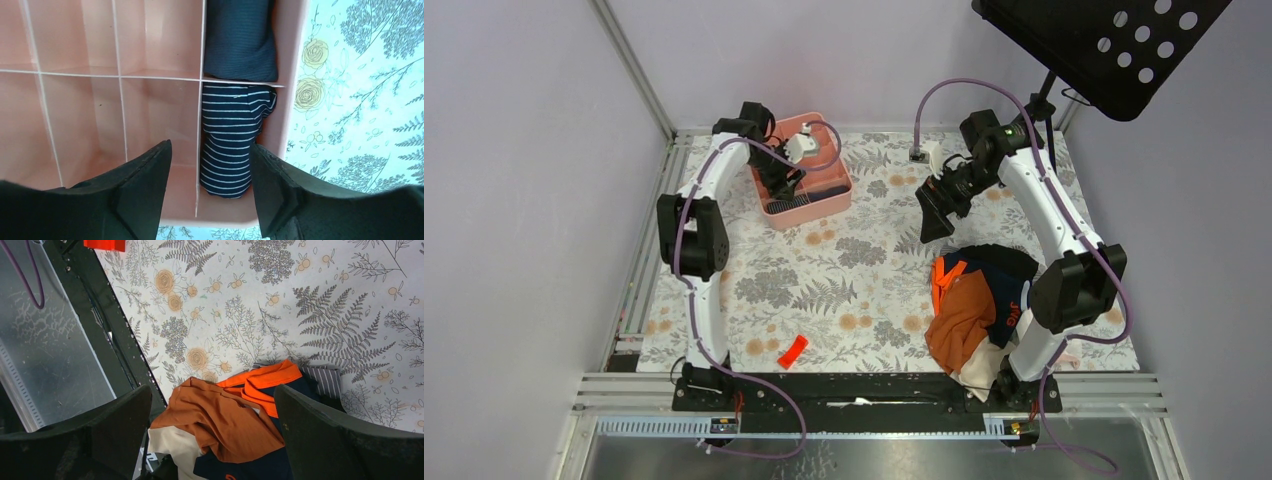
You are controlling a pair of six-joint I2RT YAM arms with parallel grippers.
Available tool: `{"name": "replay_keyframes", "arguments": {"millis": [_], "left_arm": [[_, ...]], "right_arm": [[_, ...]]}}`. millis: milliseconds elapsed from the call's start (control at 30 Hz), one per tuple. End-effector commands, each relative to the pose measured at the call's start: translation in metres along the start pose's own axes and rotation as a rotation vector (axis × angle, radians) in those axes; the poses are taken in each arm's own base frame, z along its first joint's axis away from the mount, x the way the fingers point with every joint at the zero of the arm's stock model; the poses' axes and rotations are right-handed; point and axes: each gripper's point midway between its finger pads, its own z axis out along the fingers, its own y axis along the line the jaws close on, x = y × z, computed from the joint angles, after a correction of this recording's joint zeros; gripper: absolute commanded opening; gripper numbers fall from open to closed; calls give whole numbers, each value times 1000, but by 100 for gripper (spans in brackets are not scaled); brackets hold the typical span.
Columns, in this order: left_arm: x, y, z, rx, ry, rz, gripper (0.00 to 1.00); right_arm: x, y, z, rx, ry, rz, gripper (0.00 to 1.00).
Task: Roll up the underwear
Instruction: Reset both arms
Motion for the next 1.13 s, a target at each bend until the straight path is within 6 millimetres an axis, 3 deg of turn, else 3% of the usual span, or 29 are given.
{"name": "replay_keyframes", "arguments": {"millis": [0, 33, 67, 100, 133, 200, 400, 500, 633, 767, 967, 1100], "left_arm": [[-44, 4, -50, -129, -124, -87, 64], [-50, 0, -56, -138, -149, -120, 70], [-55, -4, -61, -146, -175, -163, 88], [-59, -8, -65, -154, -201, -212, 98], [-63, -12, -70, -166, -229, -254, 99], [-71, -19, -84, -206, -289, -354, 99], [-78, -35, -108, -289, -439, -678, 99], [-88, -30, -132, -379, -555, -794, 99], [-102, -26, -157, -458, -620, -777, 99], [-100, -34, -170, -488, -610, -704, 99], [-100, -47, -211, -585, -641, -596, 99], [-87, -48, -205, -601, -581, -586, 99]], "right_arm": [[-1, 9, -12, 25, -11, -25, 100], [-3, 9, -13, 30, -16, -30, 100], [-5, 8, -15, 38, -25, -35, 100], [-9, 7, -17, 47, -37, -43, 100], [-13, 5, -18, 59, -49, -52, 100], [-21, -1, -20, 96, -77, -64, 100], [-53, -52, -22, 383, -311, -8, 100], [-79, -56, -26, 407, -476, 38, 100], [-104, -79, -47, 543, -660, 170, 100], [-107, -94, -71, 677, -702, 250, 100], [-114, -77, -109, 752, -764, 230, 100], [-103, -79, -106, 770, -732, 259, 100]]}}
